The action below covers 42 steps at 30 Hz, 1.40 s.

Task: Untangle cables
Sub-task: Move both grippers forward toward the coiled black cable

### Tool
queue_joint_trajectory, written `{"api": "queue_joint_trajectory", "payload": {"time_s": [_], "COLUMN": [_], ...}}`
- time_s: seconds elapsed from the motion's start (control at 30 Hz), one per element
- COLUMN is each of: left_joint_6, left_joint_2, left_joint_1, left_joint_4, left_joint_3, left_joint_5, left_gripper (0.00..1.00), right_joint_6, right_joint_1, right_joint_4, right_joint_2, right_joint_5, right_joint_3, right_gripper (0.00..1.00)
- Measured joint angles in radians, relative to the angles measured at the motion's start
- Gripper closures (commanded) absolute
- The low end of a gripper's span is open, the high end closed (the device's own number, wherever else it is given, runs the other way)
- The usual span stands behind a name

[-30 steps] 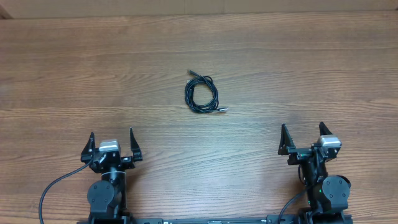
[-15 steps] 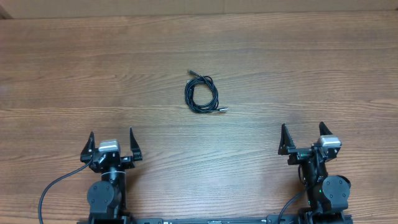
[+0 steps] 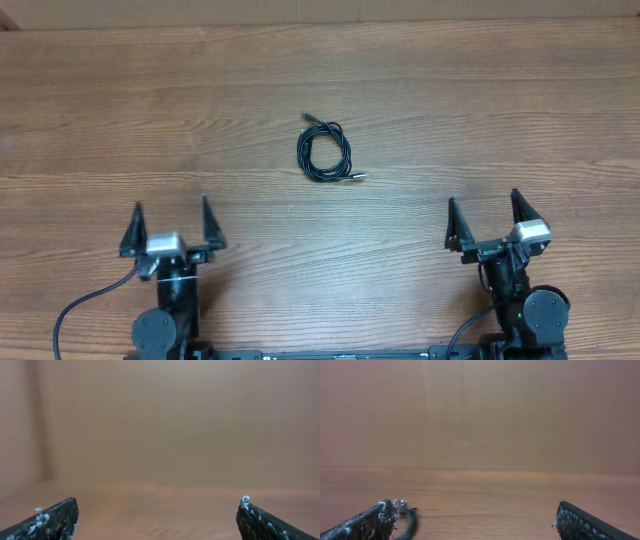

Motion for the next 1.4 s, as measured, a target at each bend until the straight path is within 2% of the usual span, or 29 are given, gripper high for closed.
{"api": "queue_joint_trajectory", "payload": {"time_s": [0.13,0.27,0.43,0.63,0.87,0.97,1.07,1.23,1.4], "left_joint_6": [-0.01,-0.074,-0.152,-0.179,-0.174,-0.172,-0.172,-0.172,-0.171], "left_joint_2": [0.0,0.0,0.004,0.088,0.304,0.436,0.565,0.68,0.677], "left_joint_1": [0.0,0.0,0.0,0.0,0.0,0.0,0.0,0.0,0.0], "left_joint_4": [0.14,0.141,-0.088,-0.353,-0.749,-0.881,-0.936,-0.928,-0.93], "left_joint_3": [0.004,0.044,0.215,0.513,0.844,0.933,1.019,1.148,1.183], "left_joint_5": [0.225,0.351,0.399,0.399,0.303,0.297,0.385,0.652,0.863], "left_gripper": [0.01,0.01,0.0,0.0,0.0,0.0,0.01,0.01,0.01], "right_joint_6": [0.0,0.0,-0.026,-0.08,-0.048,-0.017,0.006,0.026,0.03], "right_joint_1": [0.0,0.0,0.0,0.0,0.0,0.0,0.0,0.0,0.0], "right_joint_4": [0.018,0.014,-0.117,-0.354,-0.644,-0.842,-1.051,-1.357,-1.416], "right_joint_2": [0.0,0.0,0.009,0.14,0.332,0.422,0.521,0.681,0.732], "right_joint_5": [-0.063,-0.093,-0.047,0.013,0.029,0.031,0.03,-0.06,-0.225], "right_joint_3": [0.019,0.134,0.343,0.572,0.877,1.031,1.179,1.409,1.527], "right_gripper": [0.0,0.0,0.0,0.0,0.0,0.0,0.0,0.0,0.0]}}
